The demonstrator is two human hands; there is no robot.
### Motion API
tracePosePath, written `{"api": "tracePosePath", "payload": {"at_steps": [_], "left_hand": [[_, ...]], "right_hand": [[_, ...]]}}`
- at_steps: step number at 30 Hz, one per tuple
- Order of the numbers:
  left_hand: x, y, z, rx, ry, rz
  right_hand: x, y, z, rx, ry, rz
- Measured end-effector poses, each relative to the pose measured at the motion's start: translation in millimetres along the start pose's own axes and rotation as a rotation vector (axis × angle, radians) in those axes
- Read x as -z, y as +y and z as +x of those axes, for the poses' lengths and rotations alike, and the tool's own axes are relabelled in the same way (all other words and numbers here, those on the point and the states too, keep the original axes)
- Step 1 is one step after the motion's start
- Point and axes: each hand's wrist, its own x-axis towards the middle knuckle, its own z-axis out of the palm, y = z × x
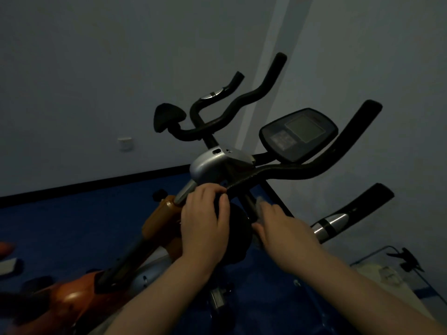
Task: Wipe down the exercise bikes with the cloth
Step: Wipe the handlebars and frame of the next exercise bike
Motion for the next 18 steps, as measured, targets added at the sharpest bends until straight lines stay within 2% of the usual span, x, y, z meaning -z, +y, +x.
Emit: {"api": "tracePosePath", "payload": {"at_steps": [2, 4, 5, 9, 13, 15, 18], "left_hand": [[-0.9, -1.3, 0.9, -0.015, -0.005, 0.039], [-0.5, -1.9, 0.6, -0.029, -0.008, 0.067], [0.0, -1.6, 0.1, -0.035, -0.007, 0.081], [1.2, -0.8, 2.1, -0.13, -0.03, 0.161], [0.7, -0.9, 6.4, -0.228, -0.081, 0.243], [1.2, -1.9, 6.0, -0.245, -0.098, 0.252], [2.2, -3.2, 5.9, -0.294, -0.109, 0.246]], "right_hand": [[4.1, -3.9, 22.3, -0.072, -0.105, 0.132], [3.1, -7.8, 41.4, -0.098, -0.085, 0.277], [1.8, -10.6, 41.6, -0.096, -0.052, 0.274], [-0.3, -6.6, 1.5, -0.036, 0.015, -0.067], [0.2, -5.1, 31.0, -0.085, -0.056, 0.076], [-4.0, -12.7, 39.3, -0.106, 0.006, 0.205], [-7.9, -14.6, 8.4, -0.108, 0.093, -0.003]]}}
